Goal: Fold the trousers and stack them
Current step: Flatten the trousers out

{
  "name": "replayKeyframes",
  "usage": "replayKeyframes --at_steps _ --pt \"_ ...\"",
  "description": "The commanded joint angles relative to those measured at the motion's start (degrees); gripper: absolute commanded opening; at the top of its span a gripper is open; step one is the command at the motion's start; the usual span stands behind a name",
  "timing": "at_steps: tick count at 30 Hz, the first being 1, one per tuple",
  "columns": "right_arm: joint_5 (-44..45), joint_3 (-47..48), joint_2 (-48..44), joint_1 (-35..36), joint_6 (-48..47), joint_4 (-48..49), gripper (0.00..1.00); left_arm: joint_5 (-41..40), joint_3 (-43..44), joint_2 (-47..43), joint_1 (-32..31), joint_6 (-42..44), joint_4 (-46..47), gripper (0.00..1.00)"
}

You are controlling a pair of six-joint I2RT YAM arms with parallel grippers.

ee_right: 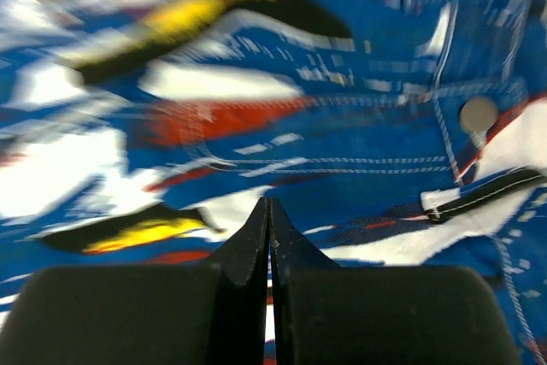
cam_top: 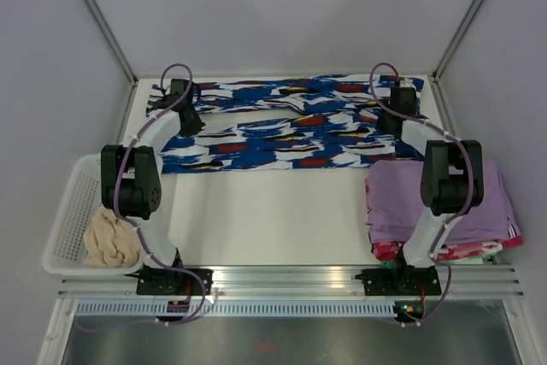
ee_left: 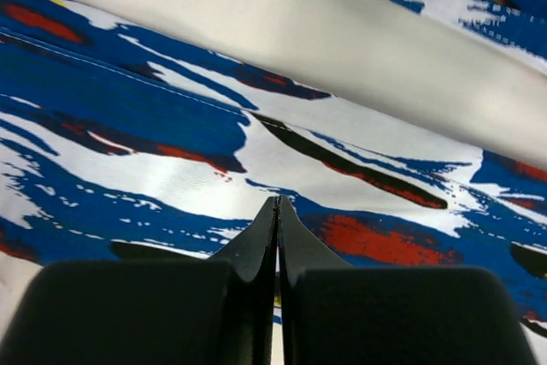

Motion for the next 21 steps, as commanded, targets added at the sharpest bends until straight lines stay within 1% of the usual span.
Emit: replayKeyframes --at_steps 1,6,10,16,21 --pt "1.05 2.16 4.29 -1.46 -1.29 -0.58 0.0 0.85 -0.88 1.16 -1.34 0.65 1.75 0.02" --pt "1.05 -1.88 5.44 -4.8 -0.24 -0.32 0.0 0.94 -6.42 1.69 -1.96 -0.23 3.5 0.02" --pt "0.61 -5.82 4.04 -5.33 -0.5 -2.25 0.0 0.24 -10.02 2.04 -2.14 -0.85 3.24 0.02" --pt "2.37 -14.08 -1.15 -5.33 0.64 -1.9 0.0 -1.43 -11.61 1.95 -2.4 -1.03 1.4 0.02" --pt "5.18 -18.14 -4.84 -5.33 0.47 -2.43 0.0 -3.27 -12.49 1.08 -2.4 -1.03 -0.27 0.02"
